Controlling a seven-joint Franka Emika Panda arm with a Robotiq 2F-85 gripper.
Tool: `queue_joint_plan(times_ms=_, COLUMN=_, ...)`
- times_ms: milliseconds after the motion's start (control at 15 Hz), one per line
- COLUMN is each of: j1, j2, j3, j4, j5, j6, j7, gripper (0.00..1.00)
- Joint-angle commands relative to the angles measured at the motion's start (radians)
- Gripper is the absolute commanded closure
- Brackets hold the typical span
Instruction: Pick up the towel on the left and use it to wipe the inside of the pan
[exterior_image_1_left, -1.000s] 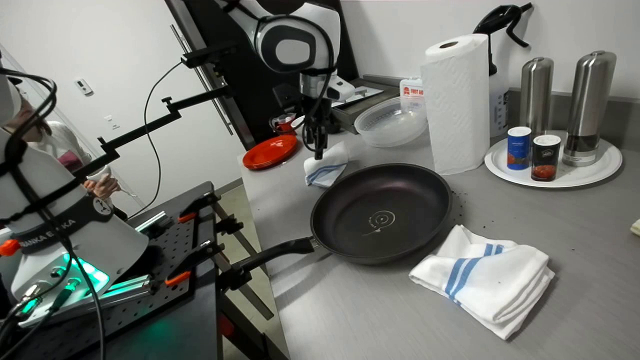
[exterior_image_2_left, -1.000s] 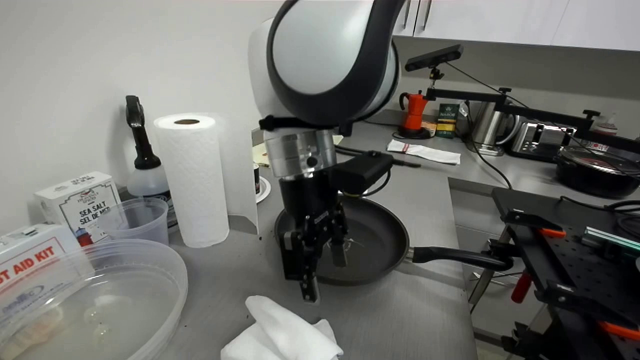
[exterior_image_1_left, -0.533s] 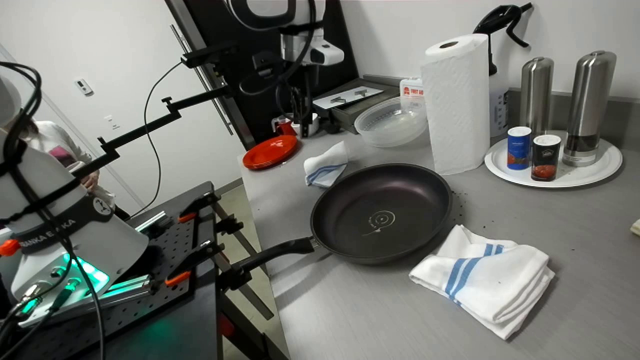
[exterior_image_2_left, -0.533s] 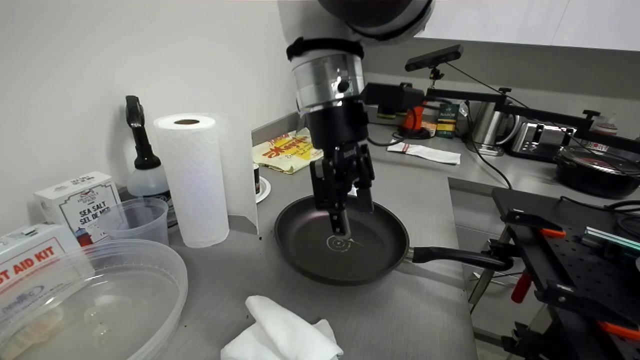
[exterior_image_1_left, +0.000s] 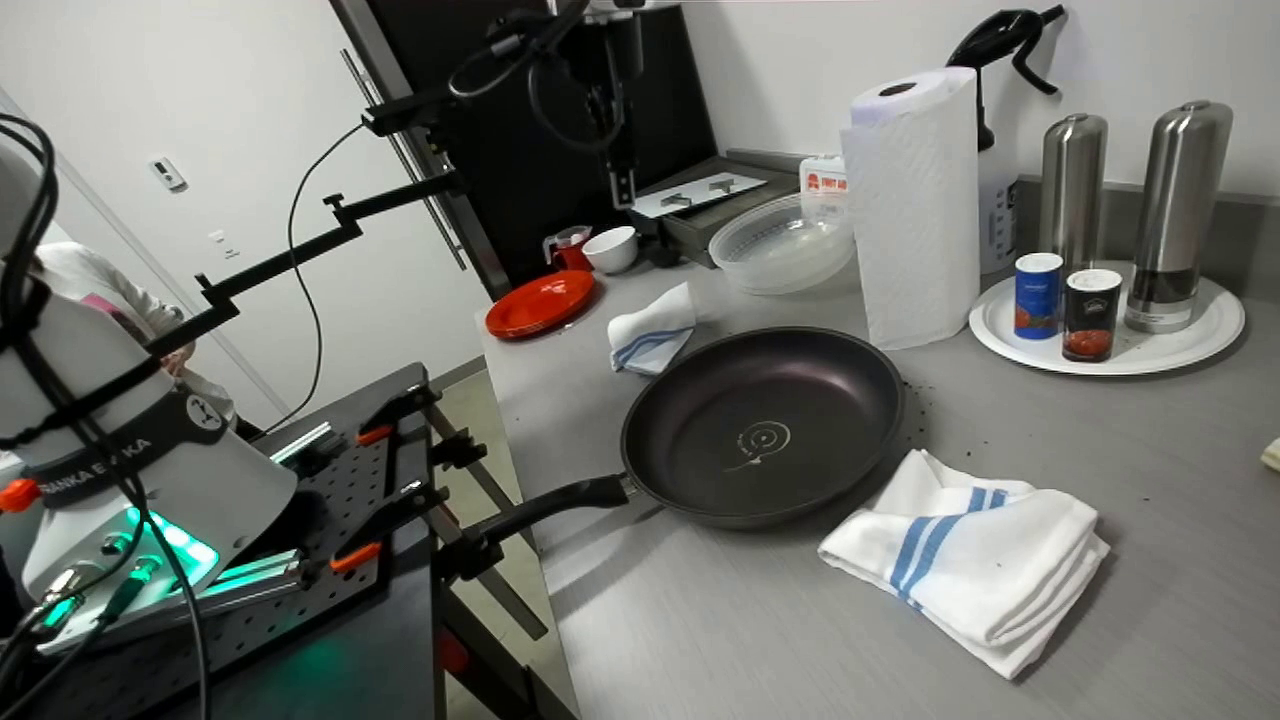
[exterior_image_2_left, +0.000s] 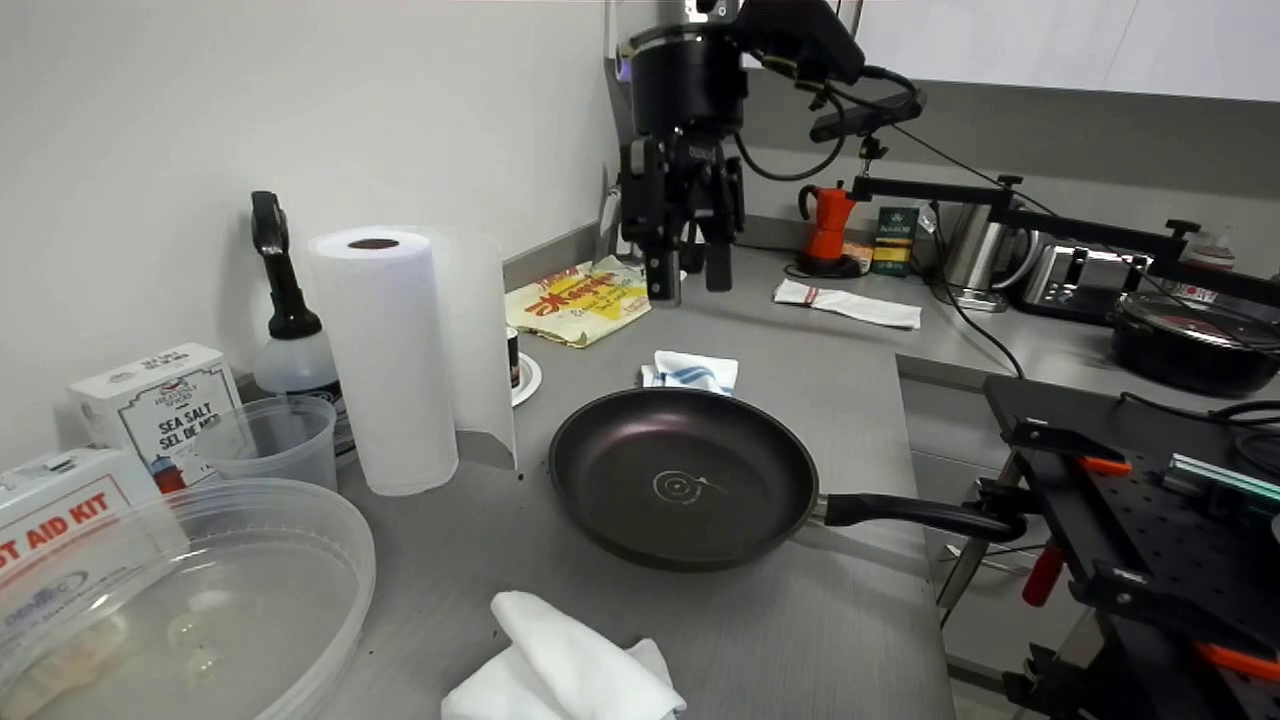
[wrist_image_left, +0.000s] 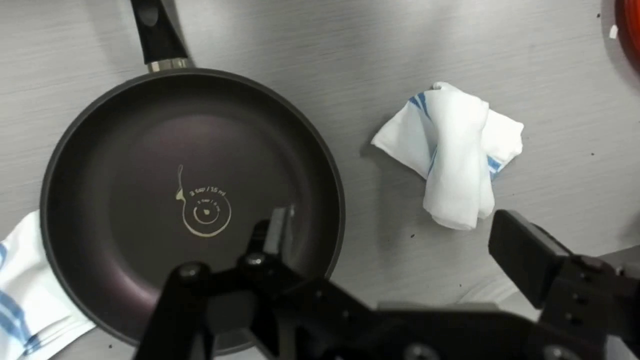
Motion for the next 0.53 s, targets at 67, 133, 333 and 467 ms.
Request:
queue_joint_plan(times_ms=67, j1=-0.043, j2=-0.009, j3=-0.038, j4=0.049, j5=-0.056, j6=-0.036, j7=-0.040, gripper=0.00)
queue_joint_plan(times_ms=133, j1=-0.052, j2=-0.004, j3=-0.046, j4=0.059, j5=-0.074, j6=-0.038, j7=-0.055, gripper=0.00)
queue_joint_plan(times_ms=333, j1=-0.062, j2=-0.008, j3=-0.050, j4=0.046, j5=-0.084, j6=-0.012, j7=-0.053, gripper=0.00)
queue_joint_plan(times_ms=467, j1=-0.073, j2=-0.005, j3=-0.057, j4=0.057, j5=-0.098, j6=-0.023, j7=-0.069, gripper=0.00)
